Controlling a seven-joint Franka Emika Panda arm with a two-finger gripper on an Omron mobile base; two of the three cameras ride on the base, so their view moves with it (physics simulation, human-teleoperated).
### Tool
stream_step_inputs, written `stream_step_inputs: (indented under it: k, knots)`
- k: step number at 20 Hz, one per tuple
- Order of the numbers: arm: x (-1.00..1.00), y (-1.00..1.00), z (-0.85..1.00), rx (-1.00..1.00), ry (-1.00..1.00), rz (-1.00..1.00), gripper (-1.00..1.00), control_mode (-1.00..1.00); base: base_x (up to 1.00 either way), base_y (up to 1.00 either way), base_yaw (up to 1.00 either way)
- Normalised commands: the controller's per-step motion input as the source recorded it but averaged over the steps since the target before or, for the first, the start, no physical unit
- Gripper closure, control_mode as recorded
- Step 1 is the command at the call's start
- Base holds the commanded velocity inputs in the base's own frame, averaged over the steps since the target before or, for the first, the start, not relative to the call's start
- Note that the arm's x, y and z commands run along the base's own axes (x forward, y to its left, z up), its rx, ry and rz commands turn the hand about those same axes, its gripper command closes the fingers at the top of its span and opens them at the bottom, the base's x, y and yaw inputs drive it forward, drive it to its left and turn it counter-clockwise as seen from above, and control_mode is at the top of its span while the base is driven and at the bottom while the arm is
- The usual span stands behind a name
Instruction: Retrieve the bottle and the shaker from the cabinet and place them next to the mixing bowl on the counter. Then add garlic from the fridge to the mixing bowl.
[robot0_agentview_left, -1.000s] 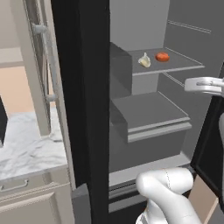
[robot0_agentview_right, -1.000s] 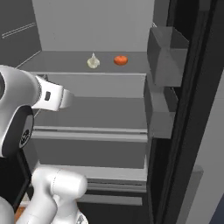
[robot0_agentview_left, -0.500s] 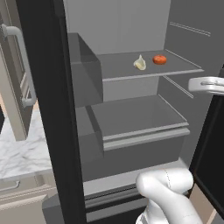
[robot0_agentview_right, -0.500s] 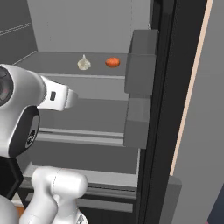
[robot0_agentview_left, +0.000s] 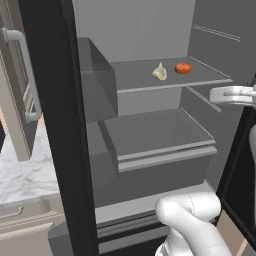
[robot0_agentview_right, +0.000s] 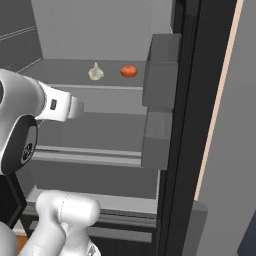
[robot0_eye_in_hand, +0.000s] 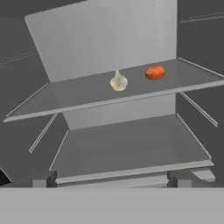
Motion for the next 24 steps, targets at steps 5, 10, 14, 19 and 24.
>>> stream_step_inputs:
  k: [5, 10, 14, 19, 24]
  knots:
    - [0.26, 0.34, 0.61, -0.27, 0.24, 0.00, -1.00, -1.00, 0.00, 0.00, 0.00]
    - [0.85, 0.04, 0.06, 0.00, 0.08, 0.00, -1.00, -1.00, 0.00, 0.00, 0.00]
    - [0.58, 0.00, -0.28, 0.00, 0.05, 0.00, -1.00, -1.00, 0.00, 0.00, 0.00]
    - [0.85, 0.04, -0.26, 0.00, -0.03, 0.00, -1.00, -1.00, 0.00, 0.00, 0.00]
    - [0.99, 0.00, -0.21, -0.02, 0.00, 0.00, -1.00, -1.00, 0.00, 0.00, 0.00]
